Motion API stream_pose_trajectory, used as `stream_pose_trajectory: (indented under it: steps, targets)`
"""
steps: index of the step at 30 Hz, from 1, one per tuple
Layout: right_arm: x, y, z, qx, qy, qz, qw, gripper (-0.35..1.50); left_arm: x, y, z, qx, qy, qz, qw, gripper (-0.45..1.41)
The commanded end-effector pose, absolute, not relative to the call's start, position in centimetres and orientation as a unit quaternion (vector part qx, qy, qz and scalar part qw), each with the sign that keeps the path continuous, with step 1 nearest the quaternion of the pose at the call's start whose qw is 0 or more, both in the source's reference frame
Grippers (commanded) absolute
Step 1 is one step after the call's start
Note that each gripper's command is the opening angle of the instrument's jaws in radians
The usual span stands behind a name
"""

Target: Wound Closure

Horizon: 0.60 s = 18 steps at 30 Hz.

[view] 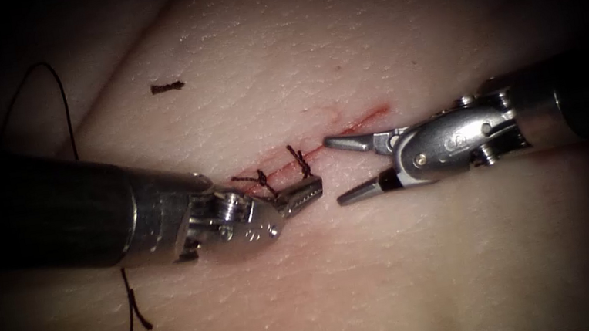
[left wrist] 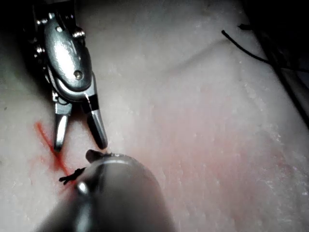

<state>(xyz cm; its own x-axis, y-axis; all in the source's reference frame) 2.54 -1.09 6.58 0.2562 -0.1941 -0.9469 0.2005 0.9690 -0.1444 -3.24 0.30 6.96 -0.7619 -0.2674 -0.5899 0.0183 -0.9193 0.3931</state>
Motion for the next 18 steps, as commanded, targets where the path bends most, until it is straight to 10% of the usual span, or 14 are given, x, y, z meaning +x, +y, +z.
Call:
stream_pose_trajectory:
  steps: [1,7,10,12,18]
  targets:
    - [2.66,-1.13,6.65,0.002,0.601,-0.129,0.789,1.3,-3.28,0.26,7.01,0.337,-0.184,-0.92,0.078,-0.33]
    - [2.73,-1.17,6.68,0.004,0.613,-0.145,0.777,1.23,-3.26,0.26,7.0,0.338,-0.183,-0.92,0.078,-0.1]
    - [2.67,-1.17,6.68,0.001,0.609,-0.144,0.78,1.23,-3.24,0.29,6.99,0.342,-0.176,-0.921,0.062,0.81]
    - [2.61,-1.18,6.67,0.0,0.606,-0.145,0.782,1.23,-3.23,0.29,6.97,0.345,-0.17,-0.922,0.048,1.08]
    - [2.47,-1.2,6.65,-0.005,0.604,-0.144,0.784,1.23,-3.2,0.26,6.9,0.347,-0.167,-0.922,0.042,1.15]
